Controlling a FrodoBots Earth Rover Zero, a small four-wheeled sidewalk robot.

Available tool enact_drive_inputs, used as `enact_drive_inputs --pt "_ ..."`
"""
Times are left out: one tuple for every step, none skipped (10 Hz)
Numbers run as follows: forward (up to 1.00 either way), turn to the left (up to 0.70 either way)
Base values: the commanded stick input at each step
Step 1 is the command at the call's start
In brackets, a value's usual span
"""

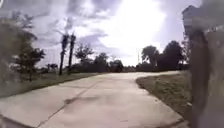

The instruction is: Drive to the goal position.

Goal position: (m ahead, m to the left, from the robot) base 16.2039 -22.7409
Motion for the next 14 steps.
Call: enact_drive_inputs --pt "1.00 0.00" --pt "1.00 0.00" --pt "1.00 0.00" --pt "1.00 0.00" --pt "1.00 0.00" --pt "1.00 0.00" --pt "1.00 0.00" --pt "1.00 0.00" --pt "1.00 0.00" --pt "1.00 0.00" --pt "1.00 0.00" --pt "1.00 0.00" --pt "1.00 0.00" --pt "1.00 0.00"
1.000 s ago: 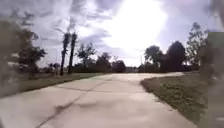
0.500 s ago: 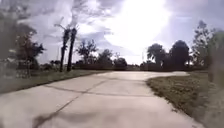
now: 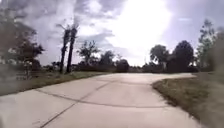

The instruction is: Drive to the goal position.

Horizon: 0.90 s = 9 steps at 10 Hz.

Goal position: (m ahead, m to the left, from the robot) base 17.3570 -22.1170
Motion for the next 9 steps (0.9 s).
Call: enact_drive_inputs --pt "1.00 -0.10" --pt "1.00 -0.31" --pt "1.00 -0.36" --pt "1.00 -0.37" --pt "1.00 -0.37" --pt "1.00 -0.37" --pt "1.00 -0.37" --pt "1.00 -0.37" --pt "1.00 -0.37"
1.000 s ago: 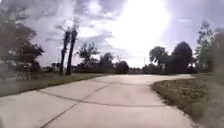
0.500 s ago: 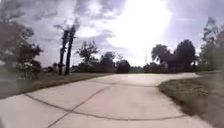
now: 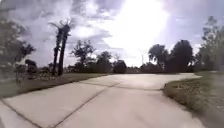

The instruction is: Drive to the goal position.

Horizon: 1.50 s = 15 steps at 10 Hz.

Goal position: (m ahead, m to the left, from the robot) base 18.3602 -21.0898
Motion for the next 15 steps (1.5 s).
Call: enact_drive_inputs --pt "1.00 -0.28" --pt "1.00 0.00" --pt "1.00 0.00" --pt "1.00 0.00" --pt "1.00 0.00" --pt "1.00 0.00" --pt "1.00 0.00" --pt "1.00 0.00" --pt "1.00 0.00" --pt "1.00 0.00" --pt "1.00 0.00" --pt "1.00 0.00" --pt "1.00 -0.09" --pt "1.00 -0.34" --pt "1.00 -0.40"
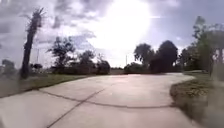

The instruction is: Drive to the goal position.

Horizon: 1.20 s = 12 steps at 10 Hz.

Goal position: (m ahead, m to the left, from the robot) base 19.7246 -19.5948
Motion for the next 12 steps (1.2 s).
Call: enact_drive_inputs --pt "1.00 -0.40" --pt "1.00 -0.40" --pt "1.00 -0.40" --pt "1.00 -0.40" --pt "1.00 -0.40" --pt "1.00 -0.40" --pt "1.00 -0.40" --pt "1.00 -0.40" --pt "1.00 -0.40" --pt "1.00 -0.40" --pt "1.00 -0.40" --pt "1.00 0.00"
